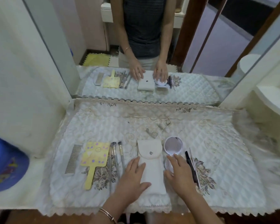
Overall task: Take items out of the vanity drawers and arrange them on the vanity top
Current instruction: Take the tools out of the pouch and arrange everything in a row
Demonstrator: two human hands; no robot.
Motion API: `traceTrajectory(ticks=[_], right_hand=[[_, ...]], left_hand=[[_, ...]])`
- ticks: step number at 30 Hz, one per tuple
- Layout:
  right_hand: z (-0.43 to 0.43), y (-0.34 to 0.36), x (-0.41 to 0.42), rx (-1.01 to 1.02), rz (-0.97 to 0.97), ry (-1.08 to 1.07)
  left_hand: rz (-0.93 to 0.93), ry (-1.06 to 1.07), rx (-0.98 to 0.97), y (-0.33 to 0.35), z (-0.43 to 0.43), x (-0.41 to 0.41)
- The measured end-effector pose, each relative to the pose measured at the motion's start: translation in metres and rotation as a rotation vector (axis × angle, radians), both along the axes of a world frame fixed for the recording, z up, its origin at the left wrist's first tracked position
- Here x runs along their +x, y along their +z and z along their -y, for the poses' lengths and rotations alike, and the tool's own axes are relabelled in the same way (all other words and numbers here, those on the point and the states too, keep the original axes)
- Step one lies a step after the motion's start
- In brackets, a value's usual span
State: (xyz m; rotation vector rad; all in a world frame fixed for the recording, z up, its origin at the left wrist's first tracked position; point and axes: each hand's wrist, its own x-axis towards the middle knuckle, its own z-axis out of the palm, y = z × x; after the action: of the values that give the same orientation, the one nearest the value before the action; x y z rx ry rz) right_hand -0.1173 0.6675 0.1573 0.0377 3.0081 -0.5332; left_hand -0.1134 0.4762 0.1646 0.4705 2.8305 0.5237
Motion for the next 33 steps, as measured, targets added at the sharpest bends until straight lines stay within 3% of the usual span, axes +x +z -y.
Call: traceTrajectory(ticks=[5, 9, 12, 16, 25, 33], right_hand=[[0.034, 0.014, -0.005, -0.204, -0.165, 0.071], [0.089, 0.023, -0.007, -0.346, -0.012, 0.266], [0.123, 0.020, -0.012, -0.366, 0.160, 0.291], [0.143, 0.010, -0.020, -0.309, 0.290, 0.133], [0.146, 0.008, -0.021, -0.340, 0.220, -0.125], [0.136, 0.013, -0.013, -0.211, 0.233, -0.145]], left_hand=[[-0.041, 0.294, 0.068, 0.001, 0.049, 0.008], [0.071, 0.468, 0.090, 0.014, 0.069, 0.022], [0.143, 0.418, 0.117, 0.007, 0.072, 0.021], [0.208, 0.371, 0.150, -0.002, 0.075, 0.007], [0.194, 0.283, 0.192, -0.005, 0.079, -0.015], [0.166, 0.141, 0.295, -0.010, 0.067, -0.024]])
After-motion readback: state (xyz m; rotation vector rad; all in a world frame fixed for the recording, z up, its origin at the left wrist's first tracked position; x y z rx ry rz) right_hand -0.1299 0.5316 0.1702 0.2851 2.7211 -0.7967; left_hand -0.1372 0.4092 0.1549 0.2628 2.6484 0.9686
